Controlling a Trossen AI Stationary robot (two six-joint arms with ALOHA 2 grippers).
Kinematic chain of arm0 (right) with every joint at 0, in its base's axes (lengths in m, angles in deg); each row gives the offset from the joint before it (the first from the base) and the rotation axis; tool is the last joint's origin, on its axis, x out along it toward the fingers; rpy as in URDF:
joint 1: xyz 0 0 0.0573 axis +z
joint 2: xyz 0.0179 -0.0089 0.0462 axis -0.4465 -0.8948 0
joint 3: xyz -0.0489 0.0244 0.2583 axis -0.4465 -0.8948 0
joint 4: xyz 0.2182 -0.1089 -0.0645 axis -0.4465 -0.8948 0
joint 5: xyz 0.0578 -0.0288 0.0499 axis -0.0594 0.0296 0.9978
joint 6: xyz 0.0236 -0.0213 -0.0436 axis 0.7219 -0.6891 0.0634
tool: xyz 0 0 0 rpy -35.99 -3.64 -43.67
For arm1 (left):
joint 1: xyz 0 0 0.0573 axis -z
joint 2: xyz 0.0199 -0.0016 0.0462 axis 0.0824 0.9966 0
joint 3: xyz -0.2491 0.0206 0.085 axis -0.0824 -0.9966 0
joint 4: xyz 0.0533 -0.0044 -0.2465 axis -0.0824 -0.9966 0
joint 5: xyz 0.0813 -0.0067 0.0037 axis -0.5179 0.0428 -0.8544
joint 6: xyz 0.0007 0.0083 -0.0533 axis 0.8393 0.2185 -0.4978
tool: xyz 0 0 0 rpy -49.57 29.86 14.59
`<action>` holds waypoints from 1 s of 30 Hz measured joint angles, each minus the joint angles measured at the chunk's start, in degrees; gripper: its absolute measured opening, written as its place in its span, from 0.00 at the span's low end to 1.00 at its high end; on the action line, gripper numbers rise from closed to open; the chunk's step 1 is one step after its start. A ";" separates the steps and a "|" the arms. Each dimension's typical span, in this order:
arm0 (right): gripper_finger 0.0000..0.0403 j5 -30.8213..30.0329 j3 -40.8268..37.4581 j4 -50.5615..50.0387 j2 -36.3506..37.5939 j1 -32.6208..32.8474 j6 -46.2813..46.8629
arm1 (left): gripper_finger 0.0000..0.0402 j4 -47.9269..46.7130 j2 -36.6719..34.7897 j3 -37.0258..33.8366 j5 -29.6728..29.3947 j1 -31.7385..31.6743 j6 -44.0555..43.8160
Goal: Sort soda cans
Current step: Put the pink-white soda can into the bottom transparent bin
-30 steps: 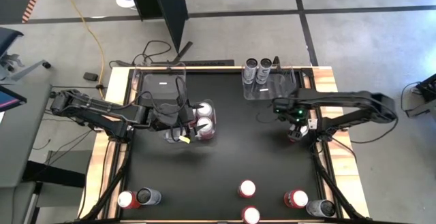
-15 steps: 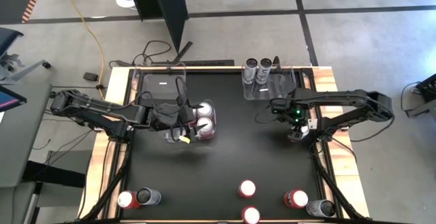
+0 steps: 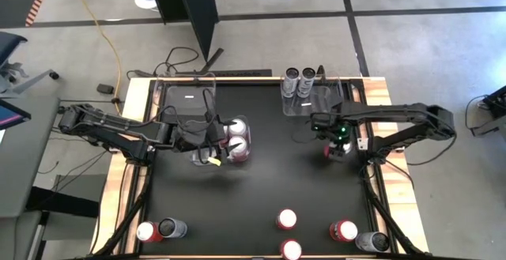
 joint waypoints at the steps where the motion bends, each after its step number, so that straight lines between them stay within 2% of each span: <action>1: 0.72 0.07 1.21 -0.39 0.00 0.00 -0.19 | 0.83 0.00 0.00 0.00 -0.02 0.00 -0.18; 10: 0.72 -4.68 14.90 -1.53 0.02 2.14 -1.38 | 0.83 -0.40 0.00 0.00 -2.74 0.00 -3.70; 14: 0.72 -7.48 21.03 -0.41 0.02 3.77 -2.18 | 0.83 0.68 2.65 -0.02 -2.83 -0.02 -5.06; 18: 0.72 -7.89 25.89 3.38 0.01 5.59 -4.02 | 0.83 8.33 7.94 -0.07 -2.01 -0.02 -4.07; 22: 0.72 -7.94 30.20 4.74 -2.60 7.32 -6.00 | 0.83 18.66 12.95 0.06 1.87 -0.02 0.75; 30: 0.72 -8.71 37.85 6.95 -11.27 11.46 -11.66 | 0.83 25.11 18.93 3.40 6.46 -0.90 2.78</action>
